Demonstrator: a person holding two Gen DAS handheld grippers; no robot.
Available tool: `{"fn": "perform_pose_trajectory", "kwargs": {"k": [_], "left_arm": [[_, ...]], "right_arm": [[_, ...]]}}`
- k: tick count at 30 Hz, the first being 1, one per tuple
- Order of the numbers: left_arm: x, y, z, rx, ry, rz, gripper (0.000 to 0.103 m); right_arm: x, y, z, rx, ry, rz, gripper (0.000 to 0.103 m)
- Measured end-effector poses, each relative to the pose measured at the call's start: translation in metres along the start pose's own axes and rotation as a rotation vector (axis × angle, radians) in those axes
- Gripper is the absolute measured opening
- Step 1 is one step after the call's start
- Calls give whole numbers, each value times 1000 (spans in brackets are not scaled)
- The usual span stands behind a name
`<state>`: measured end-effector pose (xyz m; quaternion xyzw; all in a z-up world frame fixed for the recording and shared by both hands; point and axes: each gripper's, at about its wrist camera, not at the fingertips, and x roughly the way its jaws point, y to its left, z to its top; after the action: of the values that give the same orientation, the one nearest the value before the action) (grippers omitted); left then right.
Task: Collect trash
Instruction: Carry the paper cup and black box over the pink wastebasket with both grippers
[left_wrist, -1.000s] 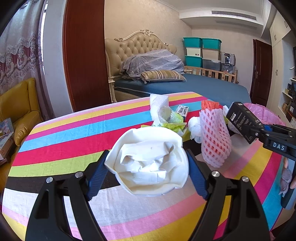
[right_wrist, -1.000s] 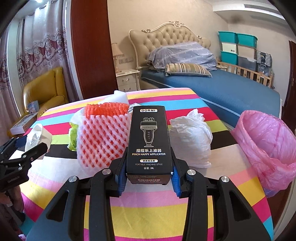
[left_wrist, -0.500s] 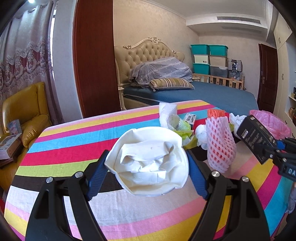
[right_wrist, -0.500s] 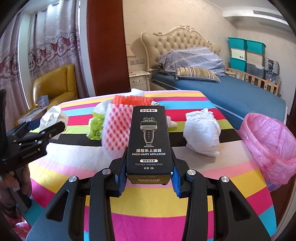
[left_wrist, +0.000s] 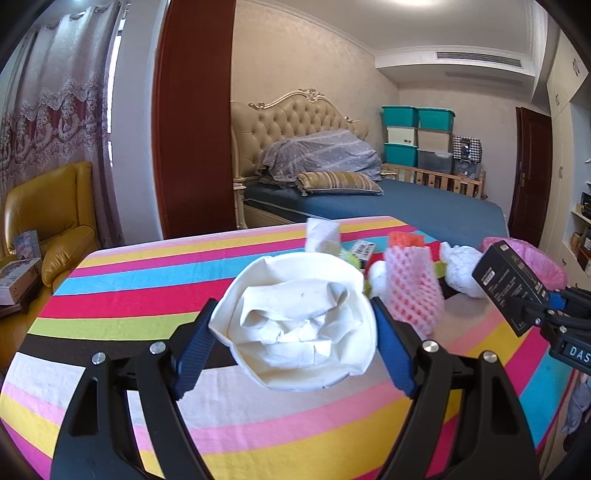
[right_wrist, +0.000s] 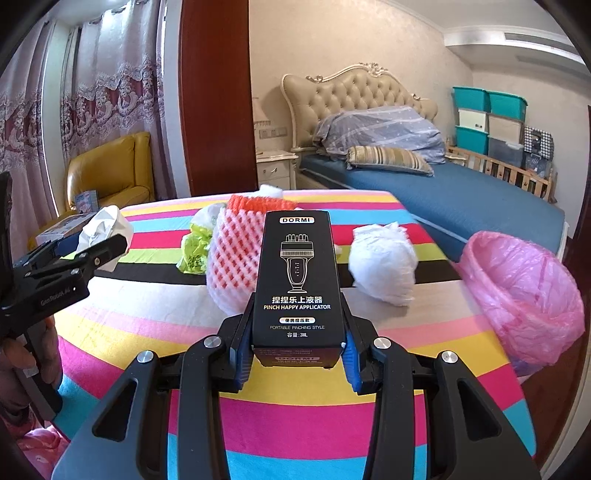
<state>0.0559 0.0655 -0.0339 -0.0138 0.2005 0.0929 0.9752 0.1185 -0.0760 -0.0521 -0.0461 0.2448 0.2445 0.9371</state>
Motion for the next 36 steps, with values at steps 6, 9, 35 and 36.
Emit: {"fn": "perform_pose_trajectory", "kwargs": {"k": [6,9,35,36], "left_arm": [[-5,-24,3,36,-8,-56,78],[-5,-38,4,68,-10,-83,78],[47,-193,38,223,93,-482,78],[49,-199,39,226,92,-492,78]], "right_arm": [[-16,-18,-1,22,-27,-32,38],[-20,-30,-5,41,-27,-48,38],[-67,-171,-11,198,-97,-320,38],[-68,-177,-10,195,-100,-333,38]]}}
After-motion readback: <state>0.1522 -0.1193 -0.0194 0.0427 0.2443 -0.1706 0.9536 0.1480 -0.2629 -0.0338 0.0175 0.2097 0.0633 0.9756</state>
